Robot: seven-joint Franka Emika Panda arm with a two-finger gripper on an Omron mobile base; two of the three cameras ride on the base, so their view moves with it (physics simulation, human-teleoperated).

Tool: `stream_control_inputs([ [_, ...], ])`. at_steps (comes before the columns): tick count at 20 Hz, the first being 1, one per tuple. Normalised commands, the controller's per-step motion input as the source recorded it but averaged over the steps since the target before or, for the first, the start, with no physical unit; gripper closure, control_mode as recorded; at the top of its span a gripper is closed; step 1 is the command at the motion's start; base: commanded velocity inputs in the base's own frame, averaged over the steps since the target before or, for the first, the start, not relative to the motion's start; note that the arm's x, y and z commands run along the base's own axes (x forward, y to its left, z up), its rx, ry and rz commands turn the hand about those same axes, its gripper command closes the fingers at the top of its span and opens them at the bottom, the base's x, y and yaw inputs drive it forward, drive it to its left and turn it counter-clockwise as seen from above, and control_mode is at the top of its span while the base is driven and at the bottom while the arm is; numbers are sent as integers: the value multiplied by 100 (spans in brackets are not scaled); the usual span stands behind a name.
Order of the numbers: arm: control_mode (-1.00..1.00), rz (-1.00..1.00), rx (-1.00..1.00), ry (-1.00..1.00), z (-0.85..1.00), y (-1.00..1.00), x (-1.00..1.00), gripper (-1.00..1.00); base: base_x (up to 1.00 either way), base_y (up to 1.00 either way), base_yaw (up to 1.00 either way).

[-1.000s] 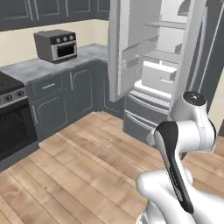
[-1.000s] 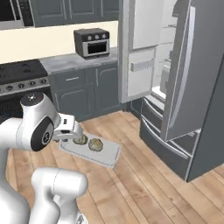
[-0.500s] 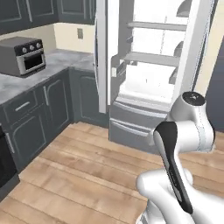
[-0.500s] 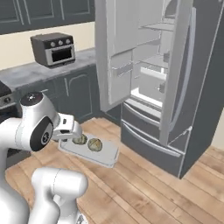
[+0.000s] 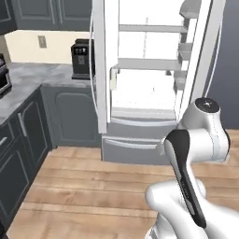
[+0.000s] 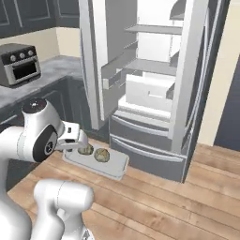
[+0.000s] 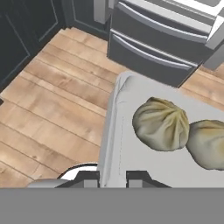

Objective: Place two dumplings into each of the tupperware containers and then place the containers in the fridge.

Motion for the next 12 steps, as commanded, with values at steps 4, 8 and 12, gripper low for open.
stream_control_inputs([
  [4, 100, 0, 0, 0, 0, 0, 0, 100, 45, 77, -56],
  [8, 100, 0, 0, 0, 0, 0, 0, 100, 58, 62, -51],
  [12, 100, 0, 0, 0, 0, 0, 0, 100, 73, 44, -42],
])
